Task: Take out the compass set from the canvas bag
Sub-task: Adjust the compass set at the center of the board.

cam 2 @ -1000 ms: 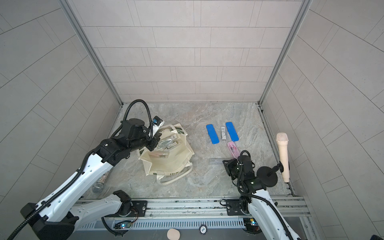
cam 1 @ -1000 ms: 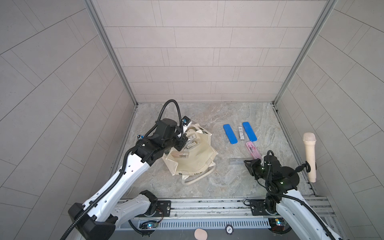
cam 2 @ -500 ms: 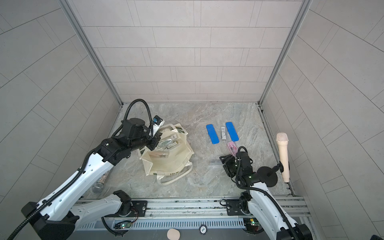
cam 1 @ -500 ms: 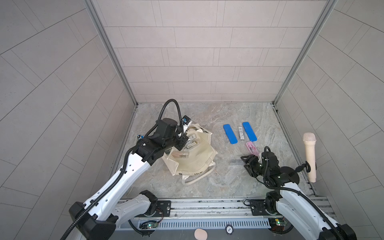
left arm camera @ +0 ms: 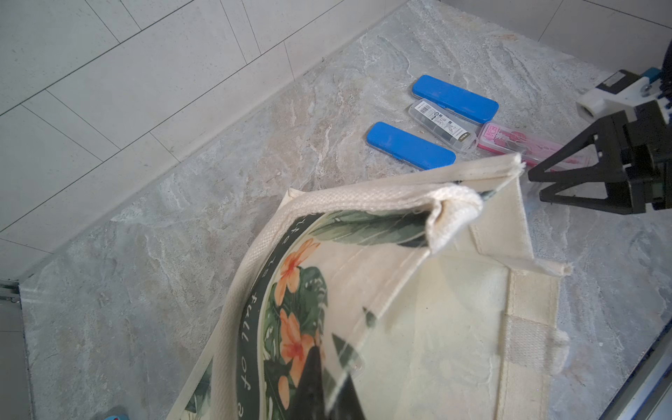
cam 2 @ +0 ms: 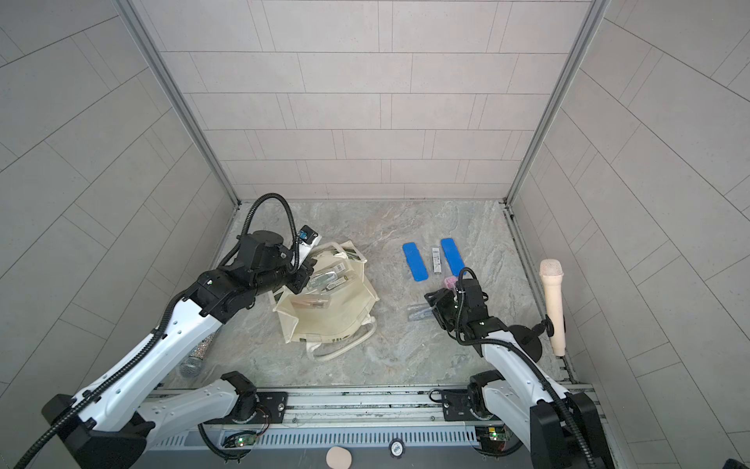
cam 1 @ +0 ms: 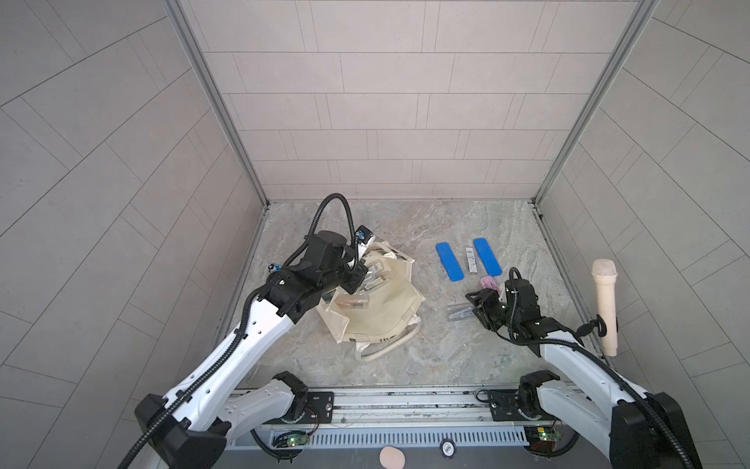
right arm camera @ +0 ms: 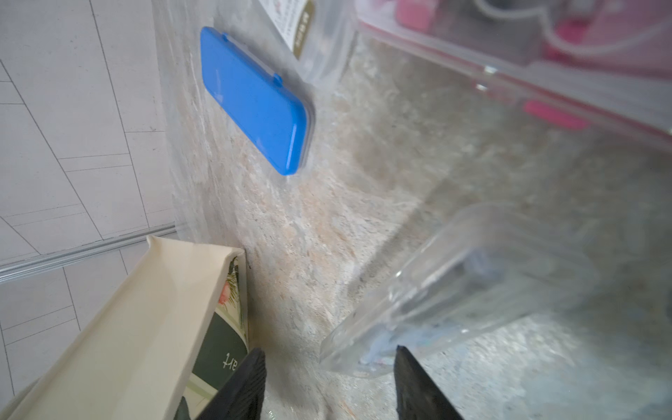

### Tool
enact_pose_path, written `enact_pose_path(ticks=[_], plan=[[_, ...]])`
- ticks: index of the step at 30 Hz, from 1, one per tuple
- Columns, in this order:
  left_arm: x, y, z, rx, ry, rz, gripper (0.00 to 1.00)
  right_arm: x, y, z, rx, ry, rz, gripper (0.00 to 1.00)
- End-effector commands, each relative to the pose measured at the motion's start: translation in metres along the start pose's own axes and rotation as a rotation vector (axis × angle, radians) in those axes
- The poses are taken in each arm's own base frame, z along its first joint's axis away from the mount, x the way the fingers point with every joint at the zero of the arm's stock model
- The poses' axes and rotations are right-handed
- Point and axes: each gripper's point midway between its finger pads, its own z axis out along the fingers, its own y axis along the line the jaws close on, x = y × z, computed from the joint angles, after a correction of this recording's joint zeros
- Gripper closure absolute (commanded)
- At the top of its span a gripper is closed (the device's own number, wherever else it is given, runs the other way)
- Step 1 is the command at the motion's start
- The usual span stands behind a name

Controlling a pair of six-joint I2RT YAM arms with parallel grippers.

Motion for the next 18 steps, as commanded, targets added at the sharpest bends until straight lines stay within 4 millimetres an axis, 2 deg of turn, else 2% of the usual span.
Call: enact_pose_path(ticks=[1,4,6,8,12,13,15,18], plan=[[-0.014,-0.001,-0.006,0.002,-0.057,0.007,1.00,-0.006,0.019,0.000,-0.030,-0.005,-0.051,0.42],[-0.016,0.000,-0.007,0.001,-0.059,0.009,1.00,-0.006,0.020,-0.003,0.015,0.008,-0.123,0.40],[-0.017,0.000,-0.008,0.001,-0.063,0.011,1.00,-0.007,0.011,-0.009,0.118,0.022,-0.211,0.33],[-0.018,0.000,-0.007,0.001,-0.062,0.012,1.00,-0.001,0.003,-0.010,0.183,0.081,-0.245,0.33],[-0.018,-0.001,-0.005,0.006,-0.062,0.014,1.00,0.027,-0.002,0.002,0.182,0.213,-0.247,0.32],[-0.020,-0.001,-0.006,0.006,-0.067,0.013,1.00,0.035,-0.003,0.006,0.175,0.244,-0.247,0.30],[-0.021,-0.001,-0.005,0.008,-0.071,0.010,1.00,0.050,-0.005,0.014,0.179,0.306,-0.267,0.19],[-0.021,-0.002,-0.005,0.012,-0.072,0.008,1.00,0.071,-0.012,0.028,0.201,0.392,-0.291,0.12]])
